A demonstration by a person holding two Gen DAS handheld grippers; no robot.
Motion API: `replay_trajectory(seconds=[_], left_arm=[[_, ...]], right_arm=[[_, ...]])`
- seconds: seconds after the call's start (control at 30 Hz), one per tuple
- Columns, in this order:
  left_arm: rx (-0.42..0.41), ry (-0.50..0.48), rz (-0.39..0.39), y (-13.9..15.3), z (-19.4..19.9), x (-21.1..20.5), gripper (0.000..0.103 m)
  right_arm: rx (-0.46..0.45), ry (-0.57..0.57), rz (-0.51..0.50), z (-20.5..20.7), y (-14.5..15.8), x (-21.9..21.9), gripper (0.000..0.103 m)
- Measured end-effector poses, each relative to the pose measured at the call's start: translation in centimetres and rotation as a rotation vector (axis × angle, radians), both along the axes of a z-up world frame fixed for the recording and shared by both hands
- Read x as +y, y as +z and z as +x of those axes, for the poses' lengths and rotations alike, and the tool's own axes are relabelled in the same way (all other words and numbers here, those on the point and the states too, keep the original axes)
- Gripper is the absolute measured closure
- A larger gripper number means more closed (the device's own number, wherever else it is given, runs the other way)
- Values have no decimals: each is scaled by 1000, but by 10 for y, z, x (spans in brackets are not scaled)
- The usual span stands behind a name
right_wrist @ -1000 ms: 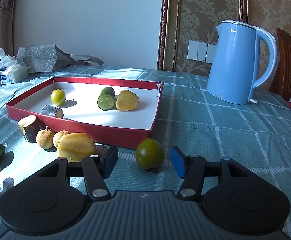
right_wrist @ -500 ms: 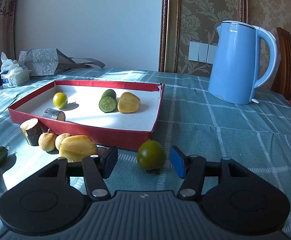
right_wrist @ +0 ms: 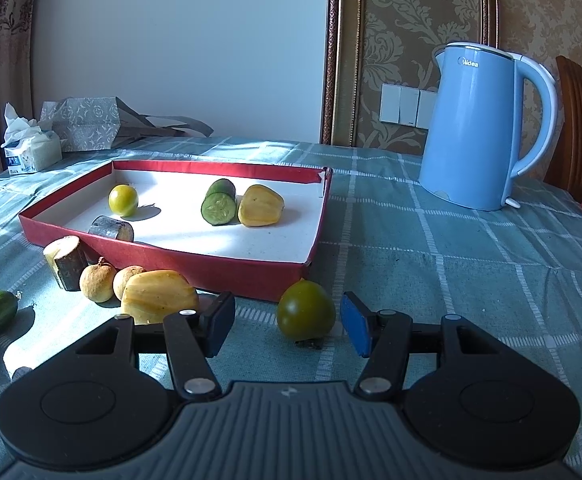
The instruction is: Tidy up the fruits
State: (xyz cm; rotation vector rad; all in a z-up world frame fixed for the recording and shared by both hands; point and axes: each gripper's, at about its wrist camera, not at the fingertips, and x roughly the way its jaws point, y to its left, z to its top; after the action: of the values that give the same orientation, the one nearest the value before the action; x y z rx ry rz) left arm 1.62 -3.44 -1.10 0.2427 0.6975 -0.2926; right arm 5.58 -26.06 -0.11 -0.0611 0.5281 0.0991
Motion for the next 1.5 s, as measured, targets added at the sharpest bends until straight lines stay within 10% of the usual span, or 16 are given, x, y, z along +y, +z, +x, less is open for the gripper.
replay_trajectory(seconds=[0.27,0.5,0.73,0.97,1.5], left_arm=[[67,-25,-97,-3,7,7,13],[-59,18,74,1,-1,-3,20],[-41,26,87,-5,1,-5,25],[48,1,-43,-3,6,2,72],[-2,-2,-81,10,-5,9,73]], right_arm=[[5,-4,0,1,0,1,45],[6,-3,1,1,0,0,45],[6,-5,2,1,-1,0,45],[2,-6,2,0,0,0,44],[10,-16,-27,-1,3,-2,43]])
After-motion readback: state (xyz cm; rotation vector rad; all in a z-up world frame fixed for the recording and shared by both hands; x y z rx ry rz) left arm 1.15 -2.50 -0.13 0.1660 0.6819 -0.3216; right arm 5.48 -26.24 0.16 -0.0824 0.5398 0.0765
